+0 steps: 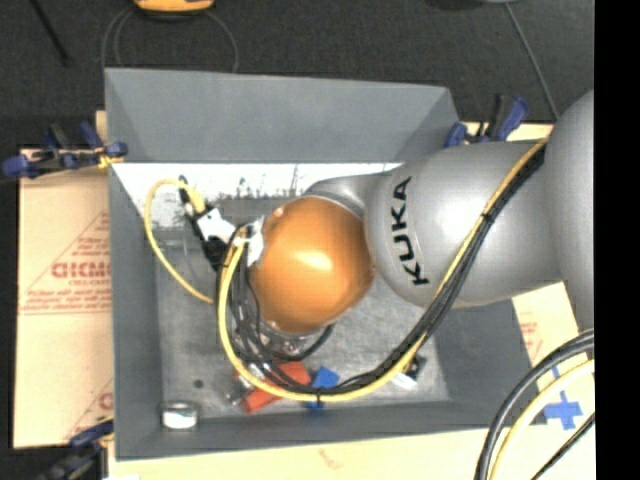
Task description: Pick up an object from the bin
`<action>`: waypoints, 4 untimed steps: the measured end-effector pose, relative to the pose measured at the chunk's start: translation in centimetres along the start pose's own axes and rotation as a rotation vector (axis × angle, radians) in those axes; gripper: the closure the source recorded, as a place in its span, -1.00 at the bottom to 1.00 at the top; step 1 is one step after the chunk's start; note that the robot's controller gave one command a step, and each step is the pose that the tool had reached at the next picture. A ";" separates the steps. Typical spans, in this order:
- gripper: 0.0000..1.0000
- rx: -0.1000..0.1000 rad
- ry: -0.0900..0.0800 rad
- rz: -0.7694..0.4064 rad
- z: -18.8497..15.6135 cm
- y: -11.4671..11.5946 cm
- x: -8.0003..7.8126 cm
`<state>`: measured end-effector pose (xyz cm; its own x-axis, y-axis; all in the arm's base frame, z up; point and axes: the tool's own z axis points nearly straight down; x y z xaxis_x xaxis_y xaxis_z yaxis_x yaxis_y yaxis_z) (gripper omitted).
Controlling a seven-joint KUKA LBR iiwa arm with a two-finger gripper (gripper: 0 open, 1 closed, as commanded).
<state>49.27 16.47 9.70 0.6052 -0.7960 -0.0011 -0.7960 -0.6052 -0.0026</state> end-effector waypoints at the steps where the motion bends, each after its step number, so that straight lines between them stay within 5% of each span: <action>1: 1.00 0.001 -0.001 -0.030 -1.3 -0.3 -0.3; 2: 1.00 0.002 0.001 0.007 -4.4 -0.8 0.4; 3: 1.00 0.000 0.000 -0.397 2.4 -1.8 -0.4; 4: 1.00 0.005 0.003 -0.411 -5.5 -3.1 0.3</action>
Offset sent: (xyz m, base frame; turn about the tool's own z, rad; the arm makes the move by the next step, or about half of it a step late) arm -0.0002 0.0040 0.0124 -0.0339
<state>51.90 18.06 15.18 0.8729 -0.4878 0.0043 -0.4878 -0.8729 -0.0066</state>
